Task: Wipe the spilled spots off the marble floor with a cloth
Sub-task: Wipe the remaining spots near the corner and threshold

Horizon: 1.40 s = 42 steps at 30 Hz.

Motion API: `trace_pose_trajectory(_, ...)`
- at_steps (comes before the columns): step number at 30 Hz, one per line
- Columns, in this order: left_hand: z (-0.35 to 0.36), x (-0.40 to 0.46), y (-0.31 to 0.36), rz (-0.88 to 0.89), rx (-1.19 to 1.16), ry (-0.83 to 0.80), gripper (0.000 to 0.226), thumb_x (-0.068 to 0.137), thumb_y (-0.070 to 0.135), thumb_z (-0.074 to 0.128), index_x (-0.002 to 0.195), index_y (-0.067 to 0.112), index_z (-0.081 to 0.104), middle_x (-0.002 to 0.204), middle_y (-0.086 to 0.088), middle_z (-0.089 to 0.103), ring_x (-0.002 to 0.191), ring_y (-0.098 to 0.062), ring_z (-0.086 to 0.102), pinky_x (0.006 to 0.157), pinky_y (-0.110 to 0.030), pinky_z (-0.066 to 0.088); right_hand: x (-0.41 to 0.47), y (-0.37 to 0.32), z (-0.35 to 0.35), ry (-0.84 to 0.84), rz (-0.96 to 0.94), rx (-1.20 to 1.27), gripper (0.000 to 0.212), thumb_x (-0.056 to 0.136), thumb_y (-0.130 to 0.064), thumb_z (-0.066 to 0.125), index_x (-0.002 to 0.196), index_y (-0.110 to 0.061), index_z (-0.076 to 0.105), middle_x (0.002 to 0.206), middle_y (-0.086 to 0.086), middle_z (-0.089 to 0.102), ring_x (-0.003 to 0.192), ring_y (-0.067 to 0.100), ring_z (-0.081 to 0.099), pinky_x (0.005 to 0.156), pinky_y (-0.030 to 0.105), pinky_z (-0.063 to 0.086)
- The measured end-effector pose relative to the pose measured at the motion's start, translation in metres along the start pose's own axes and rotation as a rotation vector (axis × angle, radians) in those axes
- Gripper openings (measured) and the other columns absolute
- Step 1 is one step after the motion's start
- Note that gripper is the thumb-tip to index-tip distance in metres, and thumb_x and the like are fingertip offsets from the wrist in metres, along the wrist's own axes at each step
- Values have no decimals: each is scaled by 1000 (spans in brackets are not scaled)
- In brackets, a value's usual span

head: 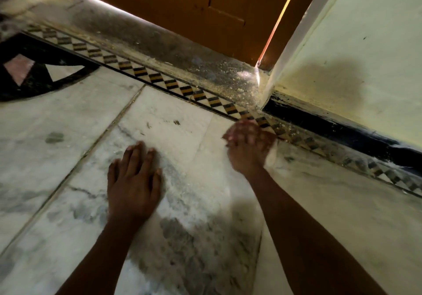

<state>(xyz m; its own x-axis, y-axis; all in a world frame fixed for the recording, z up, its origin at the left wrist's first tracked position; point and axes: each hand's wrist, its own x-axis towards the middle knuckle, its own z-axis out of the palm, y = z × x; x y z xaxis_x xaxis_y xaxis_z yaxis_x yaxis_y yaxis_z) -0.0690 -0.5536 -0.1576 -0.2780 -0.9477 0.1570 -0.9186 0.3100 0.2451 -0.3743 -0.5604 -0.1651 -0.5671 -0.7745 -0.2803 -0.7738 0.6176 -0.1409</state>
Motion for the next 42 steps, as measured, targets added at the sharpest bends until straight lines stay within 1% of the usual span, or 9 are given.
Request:
trace_pose_trajectory(5,-3,1,1,-209,23,79,73,102,52,37,163,14,40,177,-14,23,162,-34,27,124,-61,23,-97,0,8,97,-598,-87,65,106,-52,16,168,-43,0,179,-7,-2,165,24,-5,129,49,0)
trace_pose_trajectory(9,1,-1,-1,-305,57,92,73,101,52,39,160,10,45,176,-15,26,162,-33,26,126,-62,18,-53,11,8,144,-168,-46,67,105,-53,21,169,-38,6,179,2,8,164,37,9,130,61,7)
trace_pose_trajectory(12,1,-1,-4,-459,40,102,73,99,51,40,158,10,48,173,-17,31,161,-34,28,125,-63,18,1,-62,-11,89,114,120,70,109,-54,22,169,-30,-3,179,8,-9,163,40,-9,127,66,-9)
trace_pose_trajectory(16,0,0,-5,-529,17,130,68,99,45,43,155,7,52,168,-21,40,156,-38,38,123,-62,24,26,-151,-10,-48,-136,108,66,109,-53,17,168,-36,-7,177,-1,-22,161,34,-24,126,63,-15)
trace_pose_trajectory(22,3,-2,-12,-516,15,161,66,99,42,46,154,8,53,167,-19,43,155,-37,41,123,-60,27,-40,-123,15,41,-697,-126,68,100,-59,11,166,-46,18,179,-9,8,165,26,3,130,55,7)
trace_pose_trajectory(28,9,-5,-16,-530,-18,157,65,100,42,45,156,9,52,168,-18,41,157,-34,38,125,-59,27,21,-142,-3,4,-190,19,61,109,-58,18,166,-49,-4,178,-8,-14,163,28,-18,129,60,-12)
trace_pose_trajectory(33,3,-11,-24,-474,-40,104,66,104,45,41,161,12,46,173,-15,34,160,-30,34,127,-55,29,9,-213,10,-72,-468,-70,59,111,-54,18,167,-44,2,178,-5,-13,164,31,-17,129,60,-11)
trace_pose_trajectory(37,-2,-24,-41,-350,-51,110,66,103,47,41,160,15,47,172,-10,35,158,-28,38,125,-49,34,-60,-159,29,45,-752,-71,59,105,-56,24,164,-50,23,179,-8,10,165,25,8,129,58,12)
trace_pose_trajectory(42,-3,-35,-52,-263,-133,59,66,105,47,39,164,17,40,176,-6,27,162,-25,28,130,-46,26,-55,-122,15,15,-334,6,58,108,-56,22,164,-53,8,179,-8,-2,165,28,-1,130,59,4)
